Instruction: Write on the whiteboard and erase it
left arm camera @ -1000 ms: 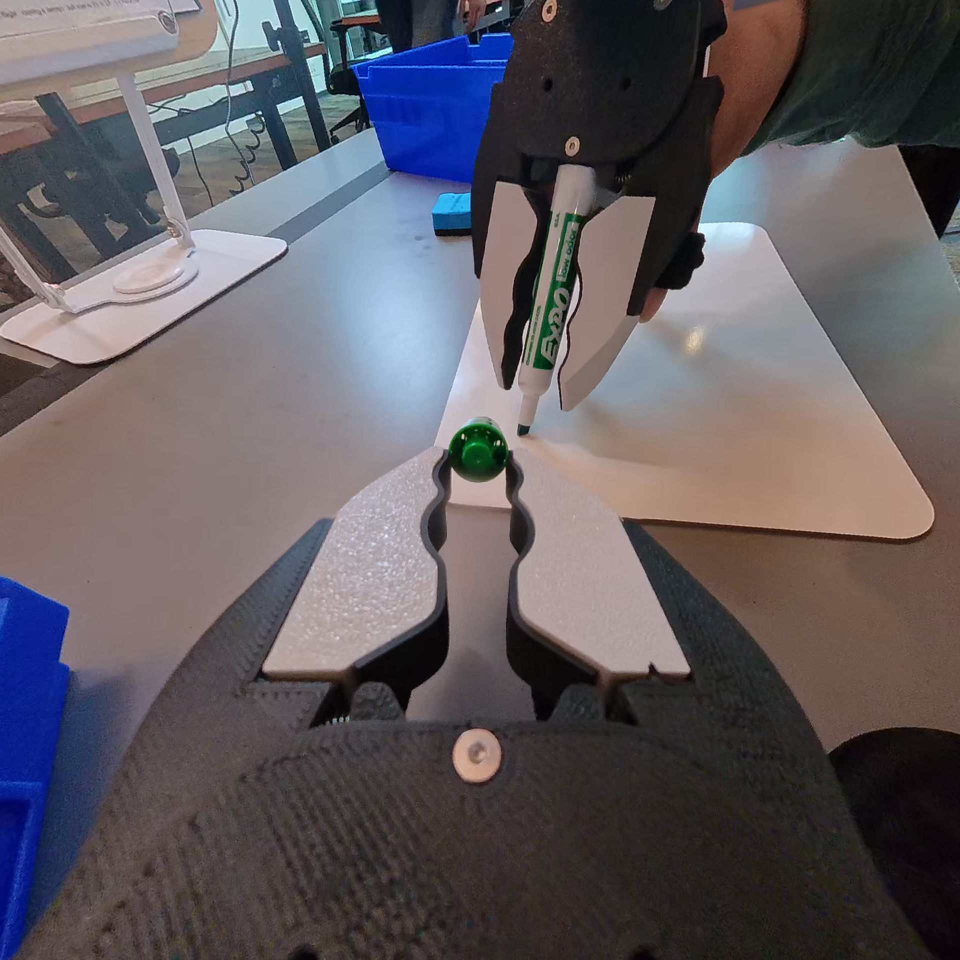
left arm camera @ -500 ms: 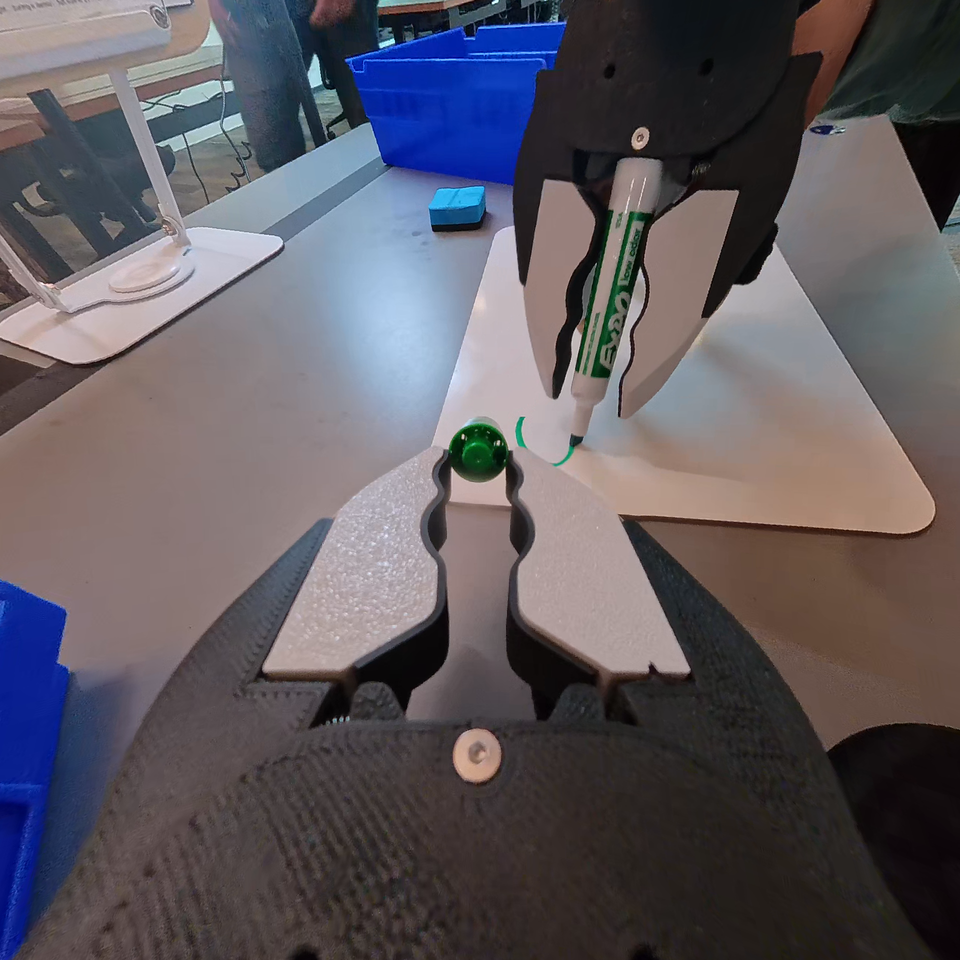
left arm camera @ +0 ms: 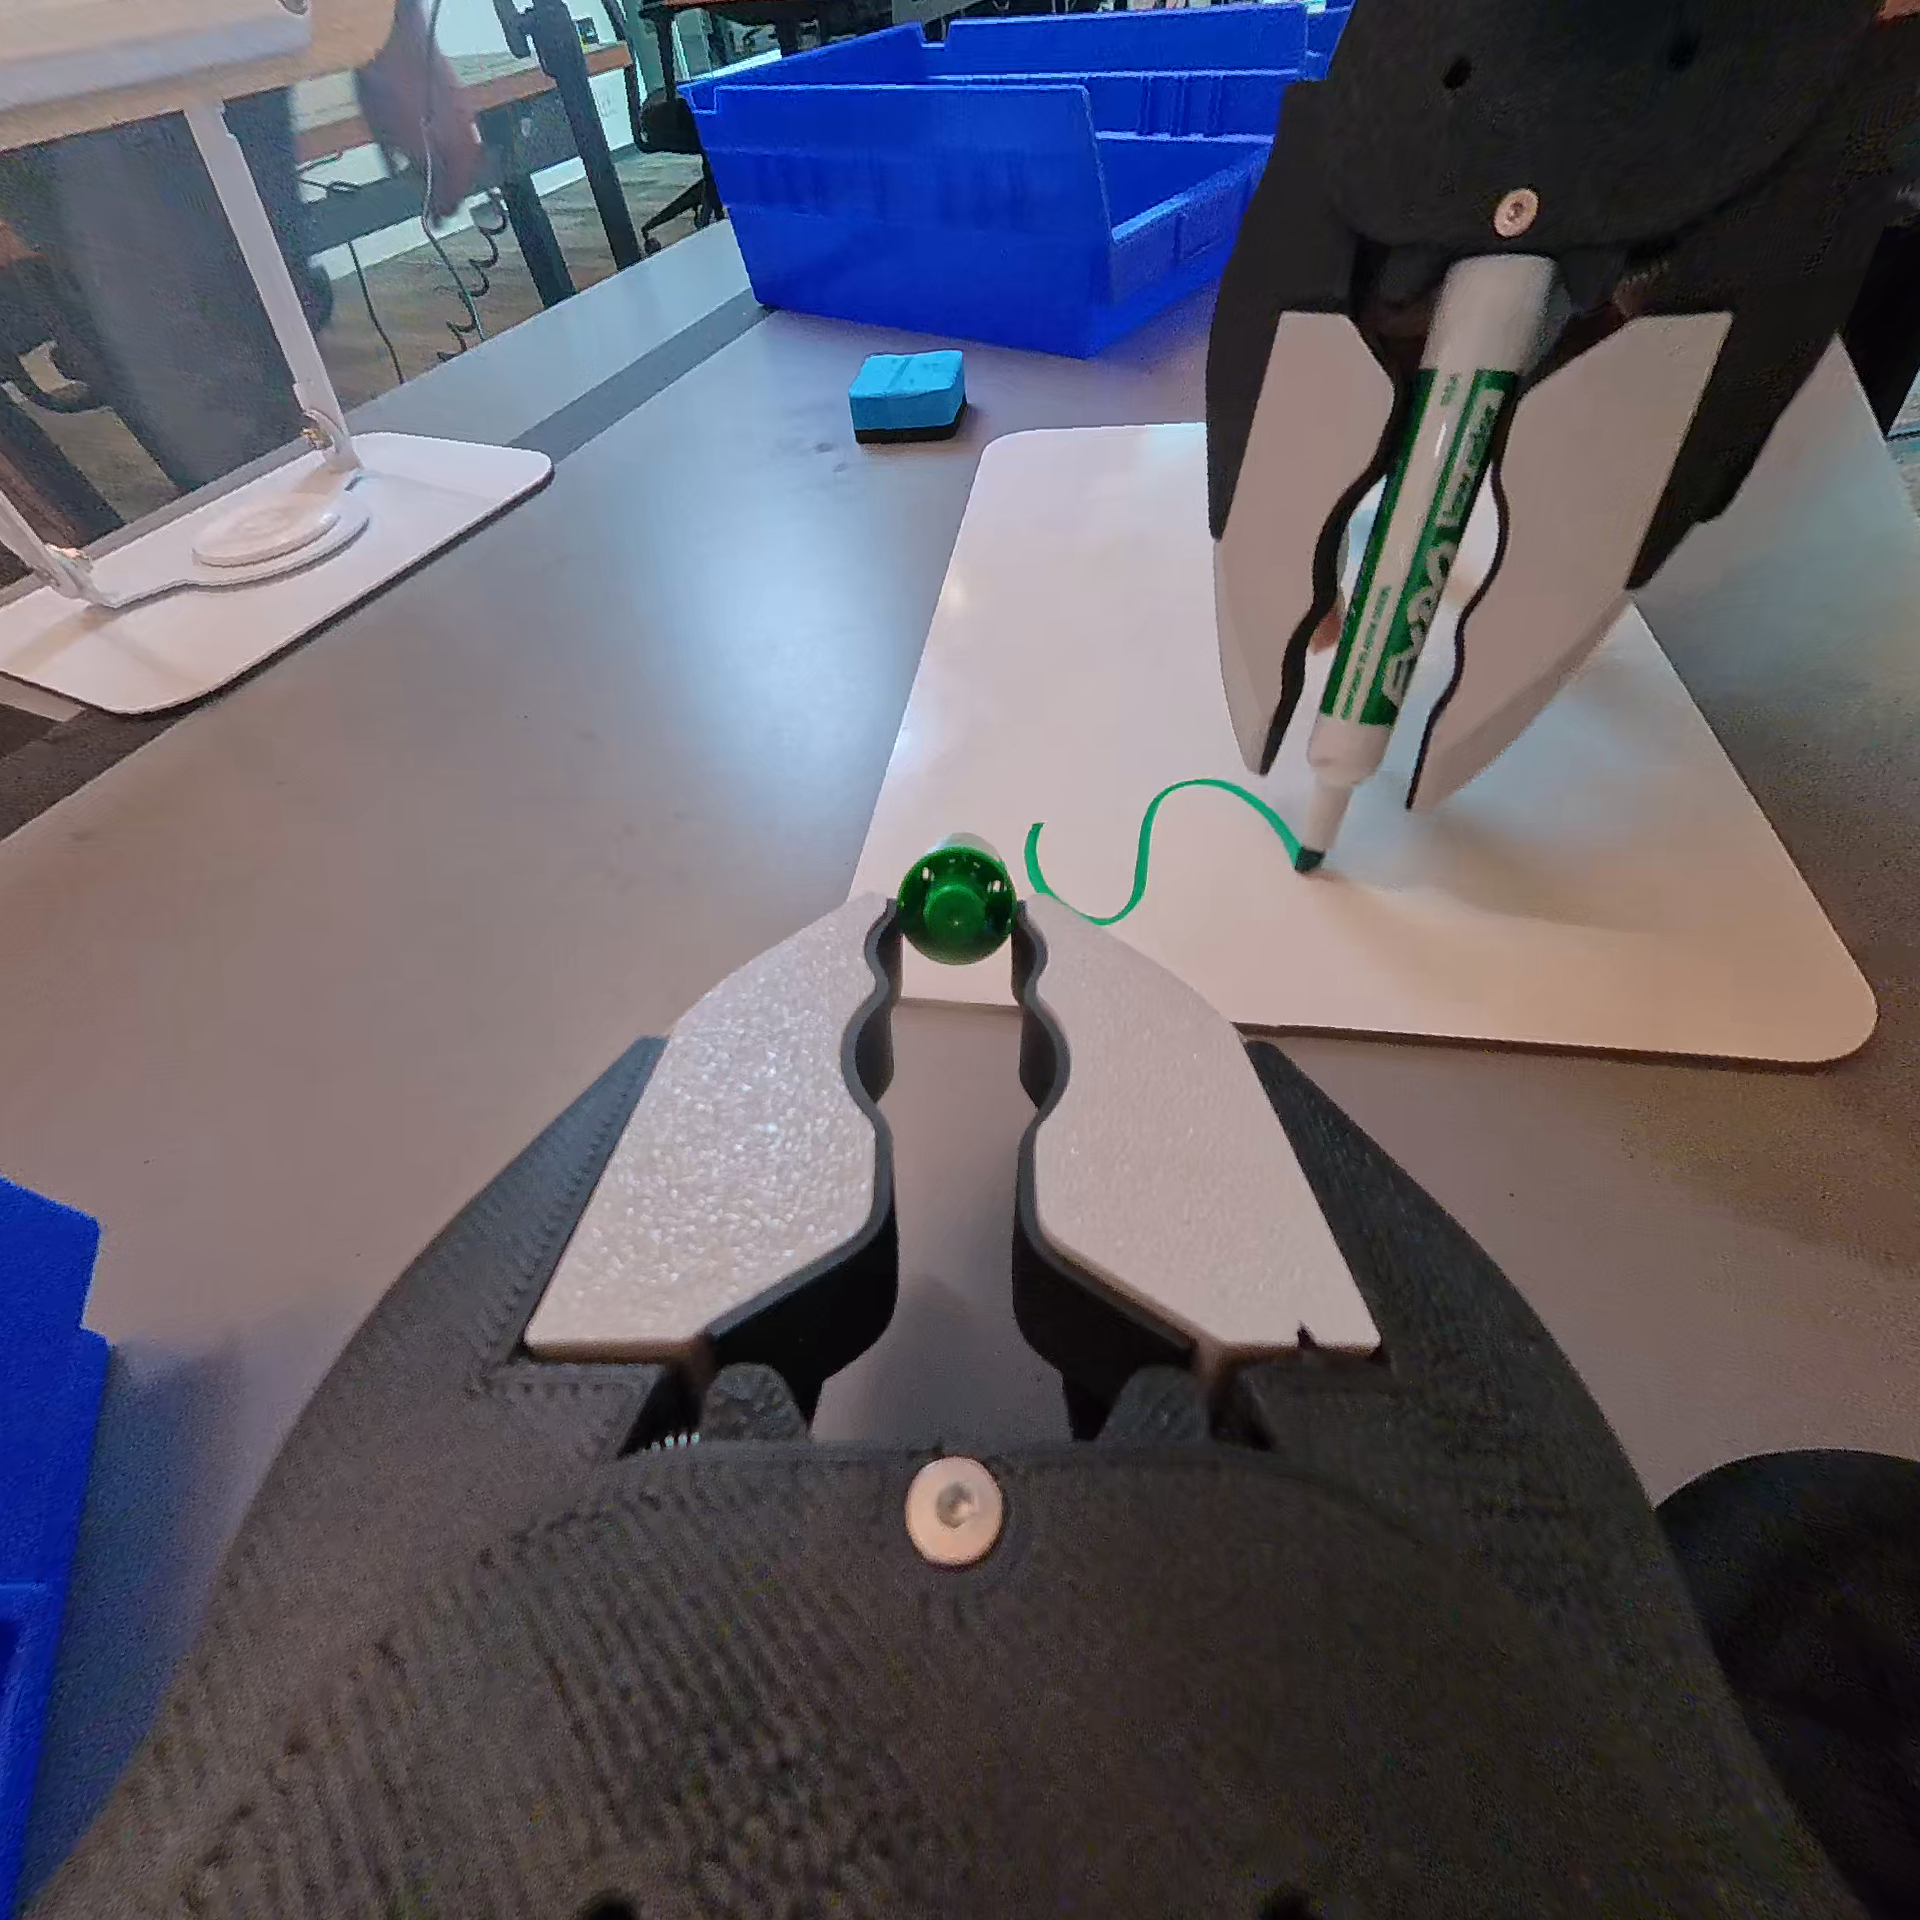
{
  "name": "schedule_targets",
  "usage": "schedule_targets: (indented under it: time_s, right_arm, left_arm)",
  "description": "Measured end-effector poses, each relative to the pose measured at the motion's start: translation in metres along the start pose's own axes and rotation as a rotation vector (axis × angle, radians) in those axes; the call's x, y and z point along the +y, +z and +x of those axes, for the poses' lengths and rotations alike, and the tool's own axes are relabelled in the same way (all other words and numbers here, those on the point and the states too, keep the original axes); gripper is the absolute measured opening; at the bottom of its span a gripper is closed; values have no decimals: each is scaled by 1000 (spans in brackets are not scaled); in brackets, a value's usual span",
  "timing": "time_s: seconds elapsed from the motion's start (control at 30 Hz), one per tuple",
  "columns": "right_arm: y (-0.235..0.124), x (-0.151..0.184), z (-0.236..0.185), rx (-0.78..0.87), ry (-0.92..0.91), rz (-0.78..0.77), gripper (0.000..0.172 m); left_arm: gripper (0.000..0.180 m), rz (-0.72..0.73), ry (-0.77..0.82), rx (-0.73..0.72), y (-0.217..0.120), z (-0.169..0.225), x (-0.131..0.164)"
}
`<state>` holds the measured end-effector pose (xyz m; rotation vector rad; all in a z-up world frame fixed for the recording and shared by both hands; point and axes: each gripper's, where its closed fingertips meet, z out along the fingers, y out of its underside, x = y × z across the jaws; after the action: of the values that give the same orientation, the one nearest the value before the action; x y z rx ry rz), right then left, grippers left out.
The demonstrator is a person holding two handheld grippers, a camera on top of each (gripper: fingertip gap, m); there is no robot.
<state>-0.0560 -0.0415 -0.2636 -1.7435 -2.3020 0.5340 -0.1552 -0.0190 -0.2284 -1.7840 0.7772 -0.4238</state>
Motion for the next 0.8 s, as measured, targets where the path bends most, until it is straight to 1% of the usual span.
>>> schedule_targets:
  time_s: [0.1,0.17,0.3,0.43,0.6,0.8]
  right_arm:
    - [5,-13,-1,4,-23,28,35]
    - [0,-15,7,12,0,58,35]
    - [-19,4,44,110,84,68,35]
    - [-24,19,70,147,161,74,35]
    - [-18,16,78,141,166,78,34]
    - [-13,18,82,147,153,33,35]
  left_arm:
    - [20,-4,4,-4,0,0,1]
    - [20,-4,1,-4,0,-1,1]
    - [20,-5,-2,-1,0,-1,1]
    - [20,-8,1,-2,1,0,2]
    - [20,-15,-5,-6,1,-2,3]
    - [20,-13,-4,-4,0,-1,2]
